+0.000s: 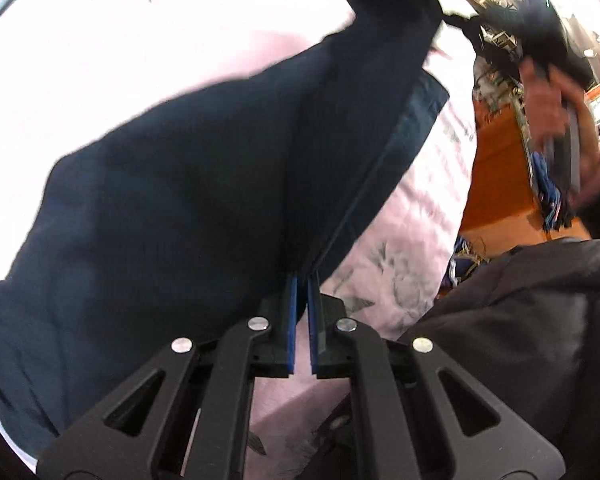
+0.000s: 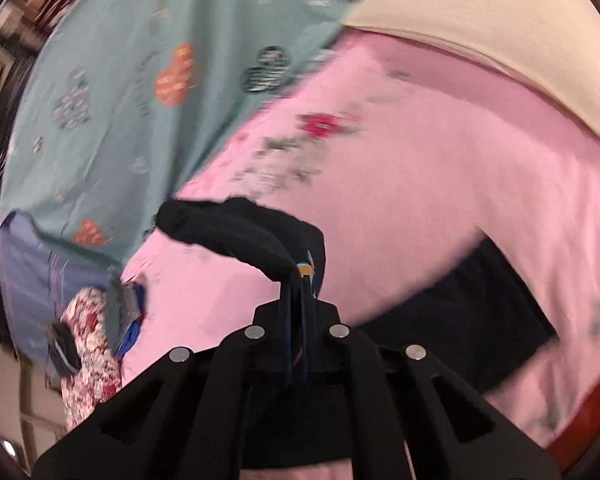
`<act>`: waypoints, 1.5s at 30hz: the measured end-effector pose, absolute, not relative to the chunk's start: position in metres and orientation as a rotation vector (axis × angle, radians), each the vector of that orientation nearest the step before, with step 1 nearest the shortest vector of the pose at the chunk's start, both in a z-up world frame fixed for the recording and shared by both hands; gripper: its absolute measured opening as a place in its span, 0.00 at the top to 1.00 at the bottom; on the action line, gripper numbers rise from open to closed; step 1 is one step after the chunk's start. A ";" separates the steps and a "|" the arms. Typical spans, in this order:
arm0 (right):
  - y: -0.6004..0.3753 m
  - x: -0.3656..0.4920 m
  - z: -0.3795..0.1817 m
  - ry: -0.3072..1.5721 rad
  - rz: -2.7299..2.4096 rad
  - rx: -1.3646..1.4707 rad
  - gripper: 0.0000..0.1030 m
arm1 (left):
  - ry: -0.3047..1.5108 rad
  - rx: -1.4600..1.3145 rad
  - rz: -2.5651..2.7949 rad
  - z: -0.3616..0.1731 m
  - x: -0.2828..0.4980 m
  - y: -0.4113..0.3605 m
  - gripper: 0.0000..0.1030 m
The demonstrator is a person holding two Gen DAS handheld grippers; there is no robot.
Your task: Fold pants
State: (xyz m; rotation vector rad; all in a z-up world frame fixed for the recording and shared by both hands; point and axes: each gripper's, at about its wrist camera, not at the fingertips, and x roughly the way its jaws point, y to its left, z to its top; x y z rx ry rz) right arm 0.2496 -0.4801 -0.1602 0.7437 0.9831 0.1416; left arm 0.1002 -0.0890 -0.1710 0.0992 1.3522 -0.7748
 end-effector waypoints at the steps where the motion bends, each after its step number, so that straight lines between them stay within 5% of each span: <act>1: -0.489 0.236 -0.185 1.035 0.094 0.778 0.95 | 1.385 0.118 -0.773 -0.179 0.099 -0.091 0.96; 3: -0.509 0.211 -0.232 1.153 -0.025 0.844 0.97 | 1.413 0.148 -0.768 -0.188 0.096 -0.094 0.95; 9: -0.519 0.209 -0.187 0.987 -0.055 0.745 0.55 | 1.441 0.144 -0.748 -0.191 0.099 -0.095 0.95; 15: -0.534 0.253 -0.224 1.095 -0.157 0.688 0.57 | 1.437 0.172 -0.724 -0.191 0.098 -0.104 0.93; 17: -0.533 0.260 -0.226 1.107 -0.149 0.678 0.91 | 1.439 0.164 -0.715 -0.191 0.098 -0.105 0.92; 18: -0.533 0.261 -0.222 1.102 -0.118 0.688 0.95 | 1.439 0.164 -0.713 -0.190 0.098 -0.104 0.92; 25: -0.537 0.230 -0.206 1.053 -0.106 0.650 0.96 | 1.423 0.165 -0.731 -0.181 0.082 -0.098 0.93; 28: -0.545 0.221 -0.235 1.105 -0.127 0.716 0.88 | 1.448 0.134 -0.713 -0.194 0.083 -0.095 0.90; 29: -0.547 0.219 -0.228 1.132 -0.156 0.723 0.75 | 1.437 0.140 -0.699 -0.189 0.082 -0.093 0.90; 30: -0.547 0.215 -0.219 1.127 -0.184 0.714 0.71 | 1.416 0.151 -0.690 -0.180 0.079 -0.090 0.84; 33: -0.528 0.202 -0.174 0.996 -0.148 0.639 0.68 | 1.273 0.147 -0.647 -0.135 0.062 -0.054 0.48; 38: -0.385 0.232 -0.145 0.990 0.238 0.338 0.68 | 1.191 -0.003 -0.352 -0.107 0.057 0.066 0.47; 45: -0.117 0.203 -0.133 0.913 0.906 -0.113 0.68 | 1.223 -0.337 -0.055 -0.153 0.054 0.210 0.55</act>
